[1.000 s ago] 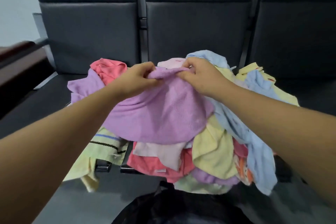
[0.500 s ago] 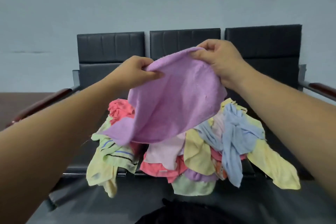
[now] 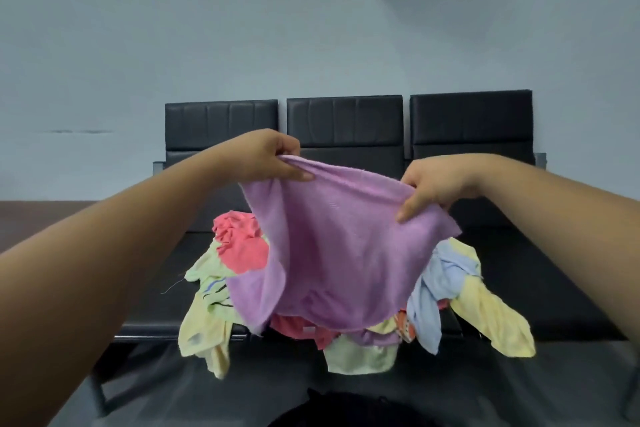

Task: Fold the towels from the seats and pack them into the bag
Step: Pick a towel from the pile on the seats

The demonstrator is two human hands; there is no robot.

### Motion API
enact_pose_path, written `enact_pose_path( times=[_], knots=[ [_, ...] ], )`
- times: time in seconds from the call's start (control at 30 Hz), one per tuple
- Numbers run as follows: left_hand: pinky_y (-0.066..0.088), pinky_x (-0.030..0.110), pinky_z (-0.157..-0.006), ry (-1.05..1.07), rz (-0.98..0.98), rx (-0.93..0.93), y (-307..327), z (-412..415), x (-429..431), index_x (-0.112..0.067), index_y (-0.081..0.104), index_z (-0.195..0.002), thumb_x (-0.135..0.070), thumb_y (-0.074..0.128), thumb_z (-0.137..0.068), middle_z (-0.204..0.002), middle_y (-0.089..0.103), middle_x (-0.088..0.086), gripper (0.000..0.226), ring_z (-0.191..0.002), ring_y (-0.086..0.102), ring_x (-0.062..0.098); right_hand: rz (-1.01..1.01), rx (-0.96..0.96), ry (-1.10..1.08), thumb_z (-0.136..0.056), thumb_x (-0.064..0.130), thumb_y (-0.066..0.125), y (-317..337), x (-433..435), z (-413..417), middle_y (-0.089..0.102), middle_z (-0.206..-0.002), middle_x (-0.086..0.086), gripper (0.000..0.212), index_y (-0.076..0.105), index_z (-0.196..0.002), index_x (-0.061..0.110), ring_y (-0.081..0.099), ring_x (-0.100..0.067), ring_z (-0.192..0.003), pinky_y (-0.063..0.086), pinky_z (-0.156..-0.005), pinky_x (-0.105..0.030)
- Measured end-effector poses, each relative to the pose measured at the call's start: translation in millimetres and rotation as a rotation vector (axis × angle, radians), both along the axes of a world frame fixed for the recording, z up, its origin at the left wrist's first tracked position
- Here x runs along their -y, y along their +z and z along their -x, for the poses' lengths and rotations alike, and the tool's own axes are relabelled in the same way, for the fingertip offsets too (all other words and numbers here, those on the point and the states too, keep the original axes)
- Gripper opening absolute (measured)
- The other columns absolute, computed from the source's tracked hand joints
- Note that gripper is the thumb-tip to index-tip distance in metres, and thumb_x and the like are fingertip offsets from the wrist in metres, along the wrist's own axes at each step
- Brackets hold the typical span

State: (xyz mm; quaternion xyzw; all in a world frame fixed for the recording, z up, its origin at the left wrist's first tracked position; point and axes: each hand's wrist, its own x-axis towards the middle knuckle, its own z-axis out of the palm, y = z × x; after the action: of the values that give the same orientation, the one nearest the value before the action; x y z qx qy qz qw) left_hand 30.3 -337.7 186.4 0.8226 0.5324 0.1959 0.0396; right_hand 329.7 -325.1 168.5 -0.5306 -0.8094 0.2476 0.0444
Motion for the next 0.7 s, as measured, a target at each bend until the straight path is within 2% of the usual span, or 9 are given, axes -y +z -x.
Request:
enact_pose_path(
  times=[0.07,0.2,0.27,0.33,0.4,0.47,0.53,0.63,0.7],
  knots=[
    [0.032,0.026,-0.056,0.005,0.012,-0.016,1.4,6.0,1.6,-0.017,0.048,-0.066,-0.047,0.077,-0.083,-0.061,0.043,-0.007,0.045,-0.058,0.038,0.009,-0.173,0.018,-0.079,-0.094,0.028,0.071,-7.9,-5.9,-12.4,0.076,-0.093,-0.01,0.017,0.074,-0.095,0.011,0.073,-0.024,-0.085,0.061,-0.073,-0.034],
    [0.029,0.017,-0.052,0.047,0.018,-0.141,-16.6,15.4,3.2,-0.022,0.045,-0.068,-0.038,0.074,-0.089,-0.064,0.043,-0.006,0.039,-0.061,0.039,0.01,-0.355,-0.192,-0.219,-0.101,0.024,0.061,-23.7,-6.1,-32.2,0.066,-0.088,-0.014,0.019,0.063,-0.097,0.006,0.069,-0.024,-0.068,0.06,-0.059,-0.034],
    [0.032,0.017,-0.057,0.081,0.022,-0.084,-30.6,19.6,2.0,-0.018,0.056,-0.075,-0.038,0.066,-0.094,-0.069,0.051,-0.003,0.03,-0.067,0.045,0.014,-0.402,-0.219,-0.267,-0.101,0.018,0.06,-30.7,-4.2,-36.8,0.062,-0.067,-0.009,0.013,0.061,-0.095,0.007,0.058,-0.016,-0.046,0.048,-0.044,-0.028],
    [0.044,0.027,-0.068,0.117,0.045,0.093,-42.4,23.4,1.6,-0.018,0.07,-0.086,-0.044,0.059,-0.098,-0.076,0.064,0.002,0.031,-0.072,0.054,0.016,-0.396,-0.345,-0.353,-0.1,0.01,0.061,-37.1,-6.2,-37.7,0.058,-0.057,-0.006,0.01,0.064,-0.091,0.007,0.049,-0.015,-0.042,0.04,-0.043,-0.027],
    [0.047,0.031,-0.07,0.148,0.024,0.368,-50.3,21.2,2.4,-0.016,0.073,-0.091,-0.046,0.055,-0.1,-0.077,0.067,0.002,0.035,-0.072,0.056,0.015,-0.313,-0.633,-0.499,-0.098,0.003,0.062,-39.9,-7.5,-35.2,0.064,-0.073,-0.013,0.008,0.069,-0.094,0.004,0.054,-0.016,-0.054,0.047,-0.05,-0.026],
    [0.043,0.025,-0.063,0.201,-0.061,0.54,-52.4,14.2,3.9,-0.02,0.07,-0.085,-0.041,0.053,-0.102,-0.071,0.062,-0.006,0.032,-0.068,0.052,0.011,-0.228,-0.947,-0.609,-0.095,-0.003,0.063,-37.7,-9.6,-30.8,0.068,-0.093,-0.018,0.013,0.069,-0.106,-0.002,0.062,-0.018,-0.069,0.057,-0.064,-0.026],
    [0.04,0.028,-0.062,0.273,-0.114,0.473,-47.3,7.9,3.0,-0.02,0.067,-0.083,-0.038,0.051,-0.103,-0.071,0.059,-0.006,0.032,-0.071,0.05,0.013,-0.18,-1.165,-0.628,-0.093,-0.003,0.065,-33.6,-12.3,-25.4,0.07,-0.102,-0.016,0.021,0.068,-0.114,-0.003,0.067,-0.019,-0.08,0.058,-0.072,-0.027],
    [0.048,0.034,-0.073,0.323,-0.068,0.258,-32.4,7.8,4.0,-0.015,0.075,-0.096,-0.039,0.054,-0.102,-0.085,0.07,0.004,0.033,-0.08,0.058,0.02,-0.18,-1.208,-0.598,-0.095,0.009,0.067,-21.1,-11.4,-22.7,0.073,-0.106,-0.008,0.02,0.07,-0.115,0.011,0.07,-0.02,-0.1,0.057,-0.084,-0.036],
    [0.051,0.025,-0.061,0.115,0.166,0.513,-20.5,8.6,15.1,-0.016,0.076,-0.079,-0.03,0.057,-0.101,-0.071,0.068,-0.001,0.032,-0.067,0.058,0.017,-0.026,-1.323,-0.453,-0.099,0.01,0.062,-12.2,-5.8,-28.6,0.072,-0.112,-0.01,0.02,0.066,-0.118,0.009,0.071,-0.022,-0.106,0.06,-0.088,-0.043]
  ],
)
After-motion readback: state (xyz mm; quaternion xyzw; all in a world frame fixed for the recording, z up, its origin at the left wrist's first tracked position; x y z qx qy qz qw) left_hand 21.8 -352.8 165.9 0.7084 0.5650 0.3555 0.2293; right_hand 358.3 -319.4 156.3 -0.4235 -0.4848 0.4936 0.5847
